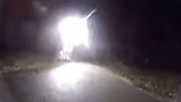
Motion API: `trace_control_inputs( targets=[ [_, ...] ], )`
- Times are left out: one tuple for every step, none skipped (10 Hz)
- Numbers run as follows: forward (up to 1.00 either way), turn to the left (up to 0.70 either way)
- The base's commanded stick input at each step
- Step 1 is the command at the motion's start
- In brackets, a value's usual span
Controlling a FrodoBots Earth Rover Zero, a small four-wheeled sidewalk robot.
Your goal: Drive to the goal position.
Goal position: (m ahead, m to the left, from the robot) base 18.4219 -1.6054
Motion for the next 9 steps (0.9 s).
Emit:
trace_control_inputs(
  targets=[
    [0.0,0.0],
    [0.0,0.0],
    [0.0,0.0],
    [0.0,0.0],
    [0.06,0.0],
    [0.28,0.0],
    [0.49,0.0],
    [0.7,0.0],
    [0.92,0.0]
  ],
)
